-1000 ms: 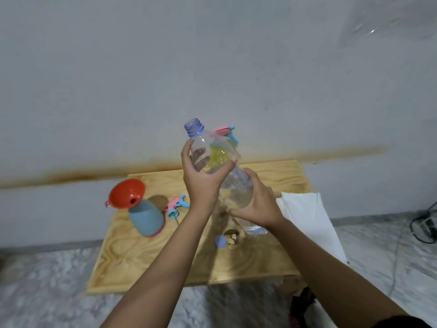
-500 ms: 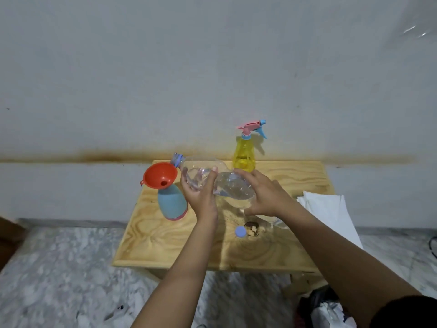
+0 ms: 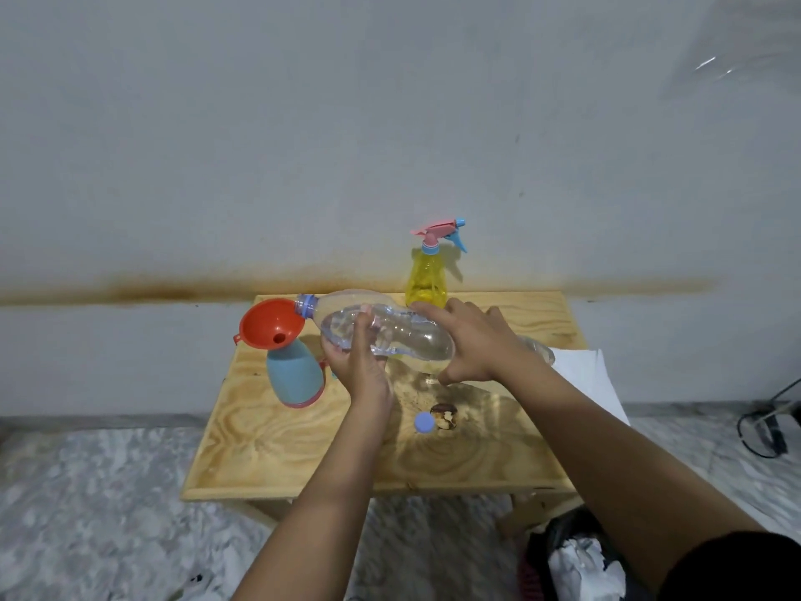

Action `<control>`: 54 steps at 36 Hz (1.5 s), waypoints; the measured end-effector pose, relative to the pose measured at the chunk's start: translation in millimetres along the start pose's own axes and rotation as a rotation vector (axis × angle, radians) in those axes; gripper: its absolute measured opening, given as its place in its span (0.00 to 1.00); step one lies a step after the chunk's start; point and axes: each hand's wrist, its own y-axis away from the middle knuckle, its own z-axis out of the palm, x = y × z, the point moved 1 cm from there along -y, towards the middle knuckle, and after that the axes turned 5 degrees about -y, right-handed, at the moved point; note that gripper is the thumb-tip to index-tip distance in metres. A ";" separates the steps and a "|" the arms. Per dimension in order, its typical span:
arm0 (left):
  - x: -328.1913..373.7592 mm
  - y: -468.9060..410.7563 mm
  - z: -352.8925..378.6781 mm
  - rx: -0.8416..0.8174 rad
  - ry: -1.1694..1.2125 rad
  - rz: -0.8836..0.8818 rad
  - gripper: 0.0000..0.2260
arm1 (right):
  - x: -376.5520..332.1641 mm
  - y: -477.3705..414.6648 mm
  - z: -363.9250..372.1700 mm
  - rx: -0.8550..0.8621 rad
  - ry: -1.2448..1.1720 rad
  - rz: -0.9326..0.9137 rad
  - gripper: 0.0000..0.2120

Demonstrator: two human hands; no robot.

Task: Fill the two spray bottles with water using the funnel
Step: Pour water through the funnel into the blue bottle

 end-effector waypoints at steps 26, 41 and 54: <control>1.4 0.7 5.8 0.005 0.146 -0.080 0.16 | -9.2 -6.0 -25.0 0.010 0.092 -0.016 0.45; 3.3 3.8 8.4 0.037 0.179 -0.109 0.21 | -12.7 -3.4 -34.1 0.000 0.148 -0.020 0.45; 3.7 9.6 9.4 0.055 0.156 -0.142 0.25 | -10.0 -2.0 -31.2 -0.008 0.148 -0.003 0.46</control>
